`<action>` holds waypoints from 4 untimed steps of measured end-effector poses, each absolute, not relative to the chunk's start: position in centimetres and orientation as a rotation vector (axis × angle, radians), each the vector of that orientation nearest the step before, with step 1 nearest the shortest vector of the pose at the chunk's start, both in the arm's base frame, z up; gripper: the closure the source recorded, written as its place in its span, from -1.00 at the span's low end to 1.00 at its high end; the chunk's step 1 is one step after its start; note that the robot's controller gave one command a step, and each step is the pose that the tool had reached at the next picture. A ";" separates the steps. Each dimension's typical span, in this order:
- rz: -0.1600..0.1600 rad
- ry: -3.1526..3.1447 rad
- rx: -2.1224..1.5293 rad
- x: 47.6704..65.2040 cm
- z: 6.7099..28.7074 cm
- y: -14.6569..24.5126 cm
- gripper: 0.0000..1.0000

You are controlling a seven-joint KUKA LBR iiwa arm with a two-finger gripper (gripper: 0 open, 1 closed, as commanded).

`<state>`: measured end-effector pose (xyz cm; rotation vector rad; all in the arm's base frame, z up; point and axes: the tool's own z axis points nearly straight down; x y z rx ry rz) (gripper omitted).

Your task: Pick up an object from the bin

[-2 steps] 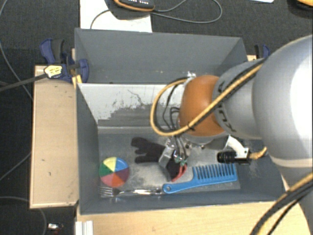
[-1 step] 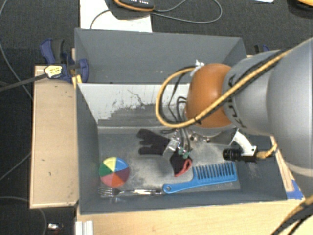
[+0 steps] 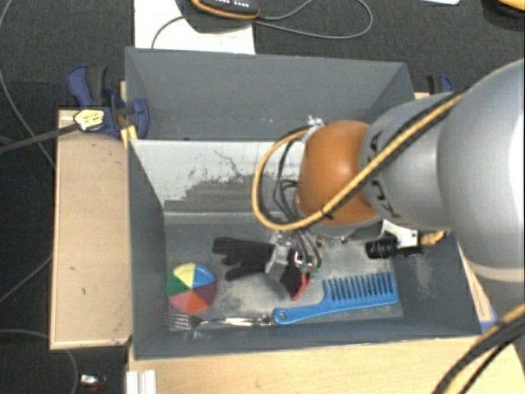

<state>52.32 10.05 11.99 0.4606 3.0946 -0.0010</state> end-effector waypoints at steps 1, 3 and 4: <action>0.006 2.988 0.899 50.6 12.9 10.9 1.00; 0.005 2.988 0.897 49.9 11.8 11.5 1.00; 0.008 2.906 1.138 49.4 10.8 10.9 1.00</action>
Offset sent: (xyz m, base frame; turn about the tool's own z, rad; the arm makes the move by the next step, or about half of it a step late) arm 0.0000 0.0000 0.0000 0.0000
